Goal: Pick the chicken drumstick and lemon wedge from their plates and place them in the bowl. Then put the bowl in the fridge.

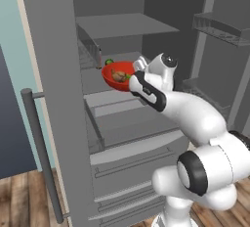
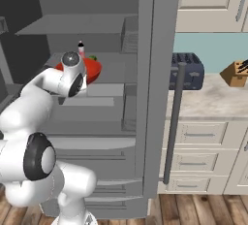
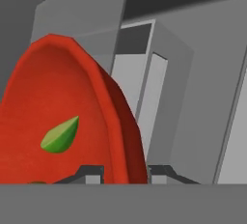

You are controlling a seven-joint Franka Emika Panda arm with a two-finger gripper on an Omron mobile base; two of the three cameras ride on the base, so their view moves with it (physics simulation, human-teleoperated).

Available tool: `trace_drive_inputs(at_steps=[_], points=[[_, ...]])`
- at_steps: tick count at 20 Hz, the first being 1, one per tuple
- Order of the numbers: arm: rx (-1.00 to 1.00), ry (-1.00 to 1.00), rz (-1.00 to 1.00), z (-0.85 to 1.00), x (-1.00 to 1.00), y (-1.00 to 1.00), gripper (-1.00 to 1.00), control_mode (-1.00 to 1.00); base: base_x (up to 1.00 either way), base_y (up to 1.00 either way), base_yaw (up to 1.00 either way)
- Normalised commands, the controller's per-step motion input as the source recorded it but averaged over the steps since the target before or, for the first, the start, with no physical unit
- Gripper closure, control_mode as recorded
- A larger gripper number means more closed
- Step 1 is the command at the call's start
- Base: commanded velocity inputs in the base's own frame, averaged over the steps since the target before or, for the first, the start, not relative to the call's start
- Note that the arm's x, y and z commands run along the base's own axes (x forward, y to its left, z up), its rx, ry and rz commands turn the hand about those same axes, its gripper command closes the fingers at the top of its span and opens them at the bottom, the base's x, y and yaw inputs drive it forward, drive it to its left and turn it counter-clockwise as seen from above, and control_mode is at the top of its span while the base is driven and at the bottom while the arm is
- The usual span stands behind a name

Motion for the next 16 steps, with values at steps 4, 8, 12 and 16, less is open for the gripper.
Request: trace_drive_inputs(at_steps=[4, 8, 12, 16], points=[[0.0, -0.01, 0.0, -0.05, 0.44, 0.0, 1.0, -1.0, 0.0, 0.0, 0.0], [0.0, 0.0, 0.0, 0.0, 0.47, 0.02, 1.0, -1.0, 0.0, 0.0, 0.0], [0.0, 0.0, 0.0, -0.02, 0.47, 0.05, 1.0, -1.0, 0.0, 0.0, 0.0], [0.0, 0.01, 0.0, -0.04, 0.45, 0.05, 1.0, -1.0, 0.0, 0.0, 0.0]])
